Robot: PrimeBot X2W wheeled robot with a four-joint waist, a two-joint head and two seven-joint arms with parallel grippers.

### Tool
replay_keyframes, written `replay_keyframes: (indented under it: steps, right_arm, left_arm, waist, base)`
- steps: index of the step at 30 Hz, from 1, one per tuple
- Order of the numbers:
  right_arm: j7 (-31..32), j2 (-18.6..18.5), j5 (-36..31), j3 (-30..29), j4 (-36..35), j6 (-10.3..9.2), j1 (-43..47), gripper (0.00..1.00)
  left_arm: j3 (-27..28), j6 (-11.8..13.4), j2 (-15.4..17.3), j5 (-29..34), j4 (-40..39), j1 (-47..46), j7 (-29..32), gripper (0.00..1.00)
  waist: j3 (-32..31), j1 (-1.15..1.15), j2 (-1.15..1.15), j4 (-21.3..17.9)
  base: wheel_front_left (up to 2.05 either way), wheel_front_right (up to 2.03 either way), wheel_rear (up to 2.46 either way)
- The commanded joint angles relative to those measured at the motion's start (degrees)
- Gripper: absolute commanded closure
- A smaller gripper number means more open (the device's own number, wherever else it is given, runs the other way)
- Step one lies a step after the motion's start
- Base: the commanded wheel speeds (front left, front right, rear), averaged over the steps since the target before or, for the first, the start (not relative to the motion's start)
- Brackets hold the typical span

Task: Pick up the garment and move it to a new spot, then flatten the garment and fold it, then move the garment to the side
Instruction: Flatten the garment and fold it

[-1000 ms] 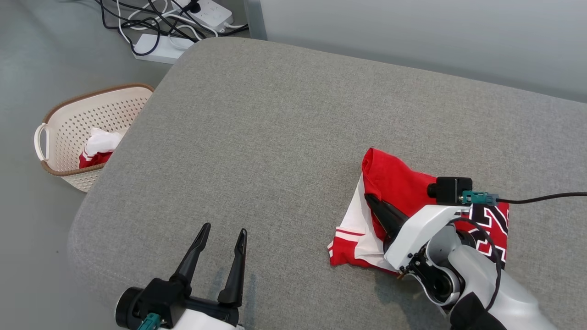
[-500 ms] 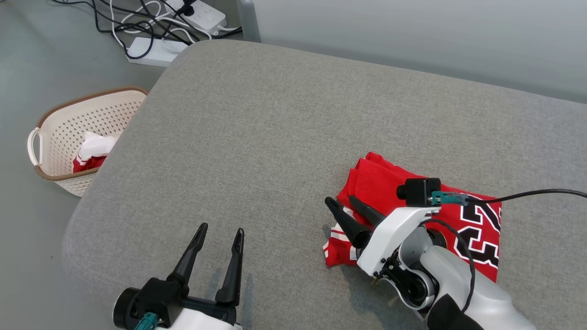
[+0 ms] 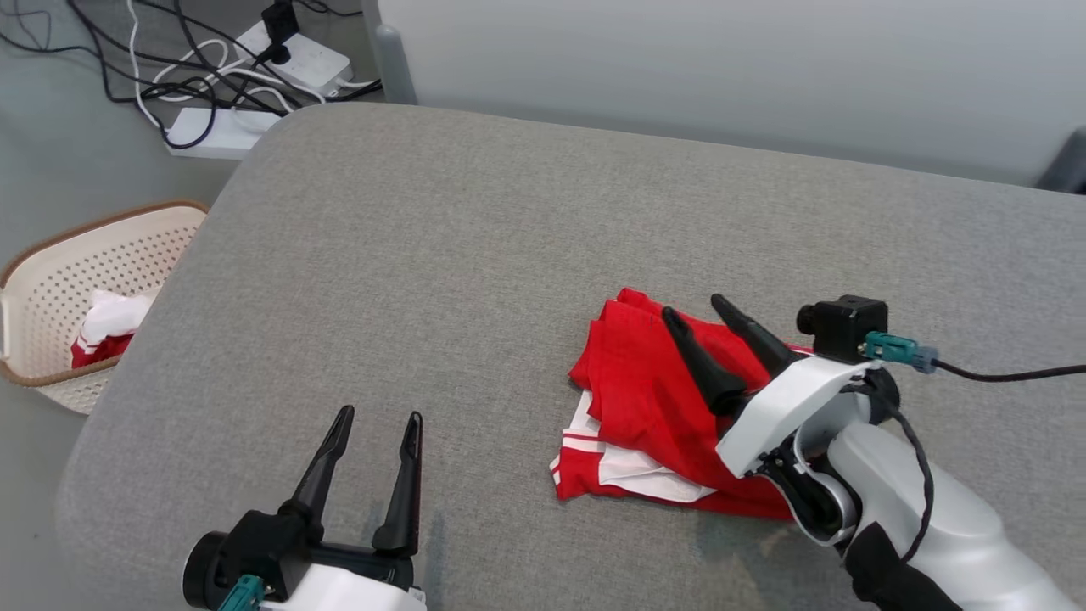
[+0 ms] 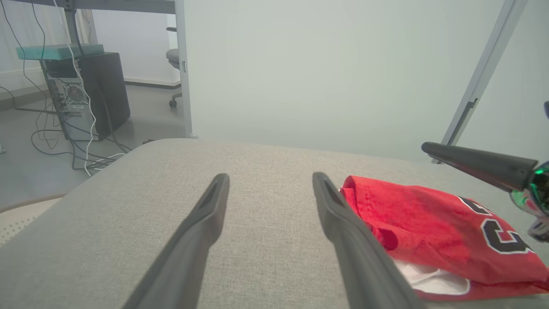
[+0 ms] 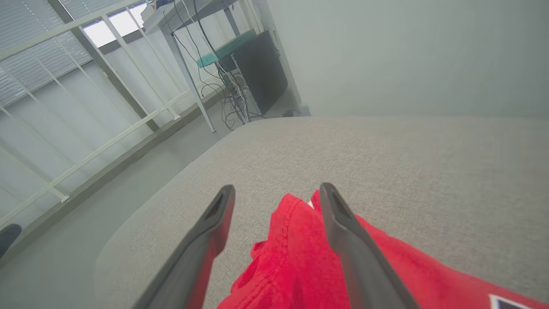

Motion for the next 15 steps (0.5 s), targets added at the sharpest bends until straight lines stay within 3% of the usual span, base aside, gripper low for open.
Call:
replay_keyframes:
  steps: [1, 7, 15]
  right_arm:
    - [-1.1, -0.3, -2.4, -1.3, -1.5, 0.1, 0.2, 0.0]
    - [-1.3, -1.1, -13.6, -12.1, -5.6, 0.1, 4.5, 0.0]
    - [-1.3, 0.8, -27.9, -24.7, -13.6, 0.1, 12.9, 0.0]
  left_arm:
    - [2.4, 0.7, 0.1, -0.4, -1.7, -1.8, -0.6, 0.0]
    - [3.8, 1.3, 0.1, -0.4, -1.8, -1.8, -0.6, 0.0]
    - [5.2, 0.8, 0.1, -0.3, -1.8, -2.2, -0.6, 0.0]
  waist:
    - [-0.7, 0.0, 0.0, -1.6]
    - [-1.6, 0.0, 0.0, -5.5]
    - [-2.4, 0.0, 0.0, -9.6]
  base:
    - [0.0, 0.0, 0.0]
    - [0.0, 0.0, 0.0]
    - [0.0, 0.0, 0.0]
